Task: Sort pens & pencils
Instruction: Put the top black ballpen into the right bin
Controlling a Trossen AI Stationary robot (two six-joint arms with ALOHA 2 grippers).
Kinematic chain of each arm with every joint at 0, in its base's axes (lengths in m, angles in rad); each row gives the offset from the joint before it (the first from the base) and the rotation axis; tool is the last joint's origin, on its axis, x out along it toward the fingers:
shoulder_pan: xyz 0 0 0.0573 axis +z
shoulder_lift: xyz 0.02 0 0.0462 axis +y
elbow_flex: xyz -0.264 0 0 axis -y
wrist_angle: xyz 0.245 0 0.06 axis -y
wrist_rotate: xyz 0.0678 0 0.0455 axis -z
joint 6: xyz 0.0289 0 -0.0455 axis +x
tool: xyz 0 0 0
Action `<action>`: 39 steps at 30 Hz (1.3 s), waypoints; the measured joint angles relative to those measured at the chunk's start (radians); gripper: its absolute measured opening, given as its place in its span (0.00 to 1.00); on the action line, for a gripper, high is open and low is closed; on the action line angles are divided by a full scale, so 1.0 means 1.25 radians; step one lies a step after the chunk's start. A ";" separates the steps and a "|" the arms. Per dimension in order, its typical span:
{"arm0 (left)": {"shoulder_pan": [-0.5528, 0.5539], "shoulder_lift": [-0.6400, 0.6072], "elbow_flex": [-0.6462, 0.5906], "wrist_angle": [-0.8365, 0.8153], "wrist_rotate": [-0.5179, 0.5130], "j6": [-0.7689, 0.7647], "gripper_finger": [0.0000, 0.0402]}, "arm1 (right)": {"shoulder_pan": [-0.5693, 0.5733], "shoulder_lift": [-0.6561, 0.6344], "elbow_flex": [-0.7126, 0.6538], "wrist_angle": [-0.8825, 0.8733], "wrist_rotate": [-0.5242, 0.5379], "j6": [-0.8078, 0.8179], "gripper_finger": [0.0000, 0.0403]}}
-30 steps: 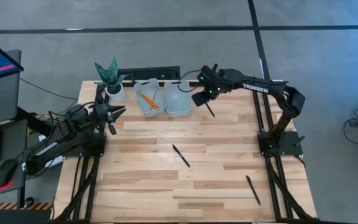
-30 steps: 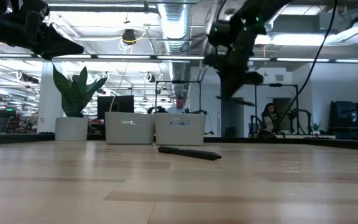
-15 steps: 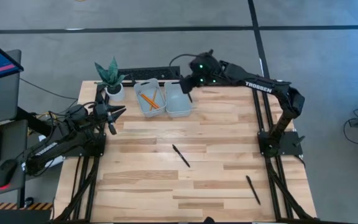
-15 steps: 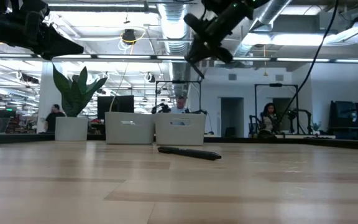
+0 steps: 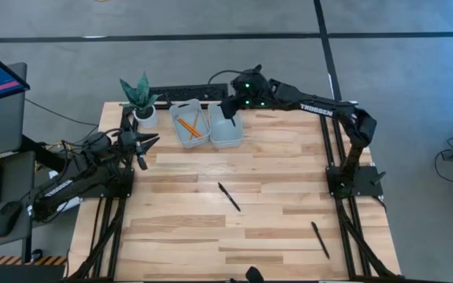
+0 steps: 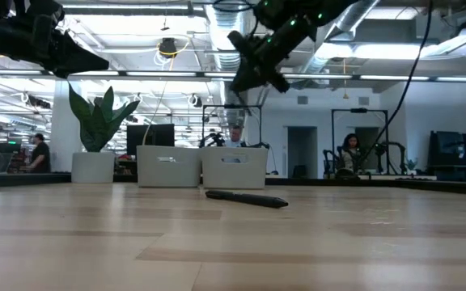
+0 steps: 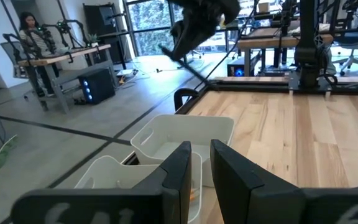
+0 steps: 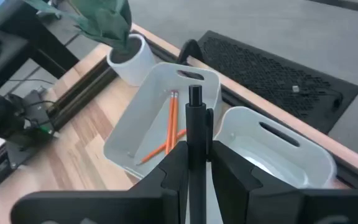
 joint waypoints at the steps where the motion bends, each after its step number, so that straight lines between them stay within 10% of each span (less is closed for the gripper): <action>1: 0.000 0.001 0.000 0.000 0.000 0.000 0.13 | 0.002 0.012 0.002 0.008 0.000 -0.002 0.20; 39: 0.000 0.002 0.000 -0.011 -0.006 0.000 0.13 | -0.020 0.225 0.002 -0.104 -0.021 0.025 0.21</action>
